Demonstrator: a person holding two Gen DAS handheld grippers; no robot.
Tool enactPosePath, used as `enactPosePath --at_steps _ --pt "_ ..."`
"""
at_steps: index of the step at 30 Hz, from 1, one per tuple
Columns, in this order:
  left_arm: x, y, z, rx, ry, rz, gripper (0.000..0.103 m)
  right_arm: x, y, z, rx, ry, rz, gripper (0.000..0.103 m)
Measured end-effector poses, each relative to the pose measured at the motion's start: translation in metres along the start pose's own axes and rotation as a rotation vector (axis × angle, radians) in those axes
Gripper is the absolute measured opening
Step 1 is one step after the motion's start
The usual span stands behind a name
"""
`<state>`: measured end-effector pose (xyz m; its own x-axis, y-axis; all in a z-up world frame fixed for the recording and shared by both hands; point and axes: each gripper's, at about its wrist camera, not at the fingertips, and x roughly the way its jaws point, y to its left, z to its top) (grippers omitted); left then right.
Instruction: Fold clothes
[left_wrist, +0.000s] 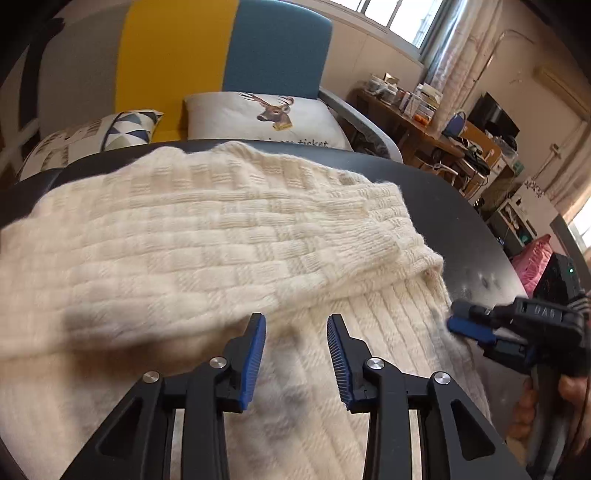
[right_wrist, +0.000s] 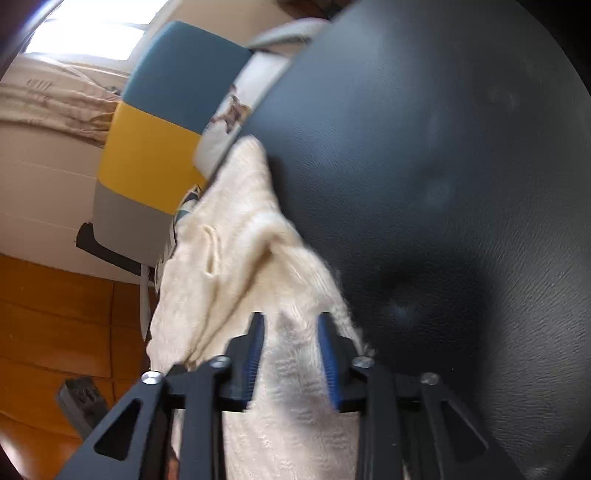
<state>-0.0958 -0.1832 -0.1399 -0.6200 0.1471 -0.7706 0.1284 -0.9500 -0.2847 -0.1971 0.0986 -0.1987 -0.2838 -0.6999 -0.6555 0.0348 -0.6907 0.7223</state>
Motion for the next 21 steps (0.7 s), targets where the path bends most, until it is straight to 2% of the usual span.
enactPosePath --at_steps 4,7,11,16,18,21 --pt "-0.029 0.022 -0.015 -0.048 -0.036 0.021 0.038 0.010 0.026 0.014 -0.078 0.018 0.024 0.034" --pt "-0.047 0.041 -0.026 -0.071 -0.064 0.070 0.039 0.028 0.048 0.020 -0.150 0.021 0.026 0.034" --pt "-0.065 0.071 -0.033 -0.117 -0.095 0.135 0.039 0.054 0.063 0.027 -0.216 0.037 -0.029 0.034" --pt "-0.072 0.112 -0.029 -0.157 -0.122 0.225 0.040 0.076 0.070 0.032 -0.279 0.087 -0.175 0.030" --pt "-0.073 0.133 -0.027 -0.203 -0.117 0.257 0.040 0.068 0.075 0.033 -0.296 0.085 -0.159 0.031" --pt "-0.080 0.153 -0.020 -0.254 -0.144 0.242 0.040 0.060 0.098 0.035 -0.373 0.049 -0.125 0.031"
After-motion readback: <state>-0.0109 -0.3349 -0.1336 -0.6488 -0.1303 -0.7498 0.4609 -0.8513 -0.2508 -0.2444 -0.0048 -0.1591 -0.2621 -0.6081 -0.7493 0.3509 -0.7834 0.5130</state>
